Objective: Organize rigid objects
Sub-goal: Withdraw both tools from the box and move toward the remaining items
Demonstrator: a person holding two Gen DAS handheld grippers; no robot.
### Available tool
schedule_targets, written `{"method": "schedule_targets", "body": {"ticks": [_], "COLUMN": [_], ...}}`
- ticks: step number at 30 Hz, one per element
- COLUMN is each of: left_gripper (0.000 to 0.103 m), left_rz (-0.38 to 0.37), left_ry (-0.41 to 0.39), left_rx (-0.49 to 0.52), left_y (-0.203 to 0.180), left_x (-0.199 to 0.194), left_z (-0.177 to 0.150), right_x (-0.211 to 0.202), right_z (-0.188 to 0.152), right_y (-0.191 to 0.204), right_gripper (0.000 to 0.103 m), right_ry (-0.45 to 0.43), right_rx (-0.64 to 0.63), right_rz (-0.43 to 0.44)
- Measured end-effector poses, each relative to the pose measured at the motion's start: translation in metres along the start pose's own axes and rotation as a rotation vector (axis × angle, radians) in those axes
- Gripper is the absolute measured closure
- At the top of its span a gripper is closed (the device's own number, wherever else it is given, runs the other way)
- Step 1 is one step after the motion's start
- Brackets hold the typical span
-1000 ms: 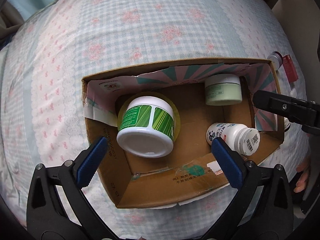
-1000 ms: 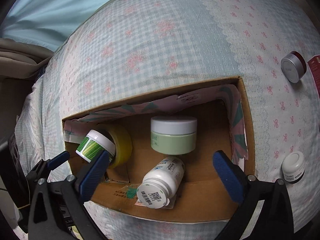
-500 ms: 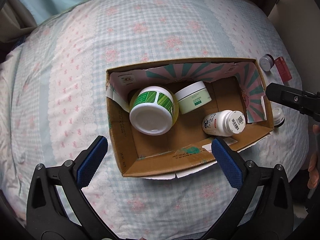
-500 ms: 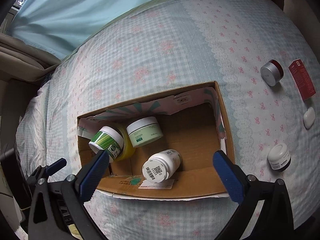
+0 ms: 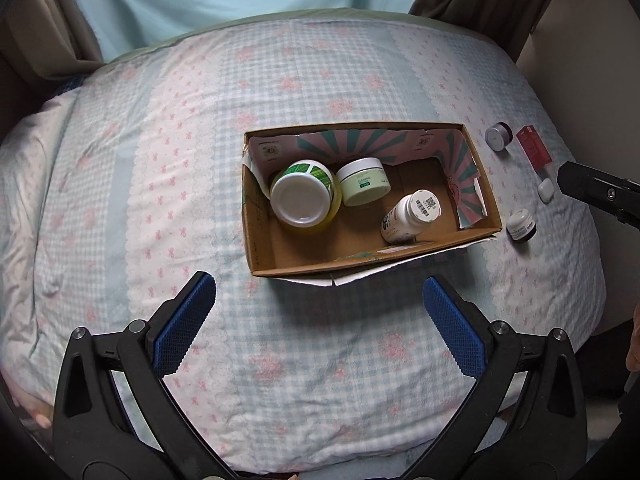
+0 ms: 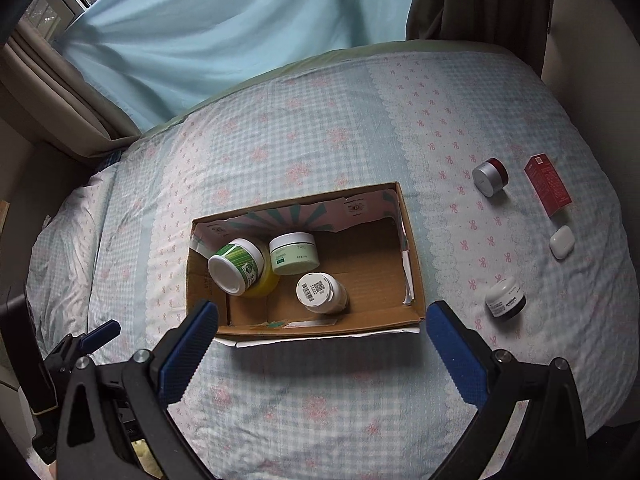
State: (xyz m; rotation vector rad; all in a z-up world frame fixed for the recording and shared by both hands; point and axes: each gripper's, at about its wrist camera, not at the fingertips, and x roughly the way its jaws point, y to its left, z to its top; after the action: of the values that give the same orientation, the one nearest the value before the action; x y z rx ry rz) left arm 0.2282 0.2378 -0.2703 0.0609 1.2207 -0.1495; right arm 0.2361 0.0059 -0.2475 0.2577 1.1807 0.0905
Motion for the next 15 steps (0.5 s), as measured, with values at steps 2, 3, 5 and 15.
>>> {"method": "schedule_targets", "body": {"ticks": [2, 3, 5, 15], "left_gripper": [0.0, 0.0, 0.0, 0.0], "left_rz": [-0.002, -0.01, -0.024, -0.118], "left_ry": [-0.011, -0.021, -0.037, -0.069], "left_rx": [0.006, 0.008, 0.014, 0.036], "left_y": [-0.006, -0.009, -0.015, -0.075], "left_x": [-0.01, -0.015, -0.023, -0.045], "left_z": [-0.007, -0.009, -0.013, -0.029], "right_x": [-0.015, -0.023, -0.037, -0.096], "right_z": [-0.007, -0.011, -0.019, -0.047], "right_y": [-0.004, -0.007, -0.013, -0.079], "right_gripper": [0.0, 0.0, 0.0, 0.0], "right_ry": [-0.011, -0.01, -0.019, -0.074], "right_rx": [-0.004, -0.005, -0.011, 0.082], "right_rz": [-0.023, -0.032, -0.062, -0.159]}}
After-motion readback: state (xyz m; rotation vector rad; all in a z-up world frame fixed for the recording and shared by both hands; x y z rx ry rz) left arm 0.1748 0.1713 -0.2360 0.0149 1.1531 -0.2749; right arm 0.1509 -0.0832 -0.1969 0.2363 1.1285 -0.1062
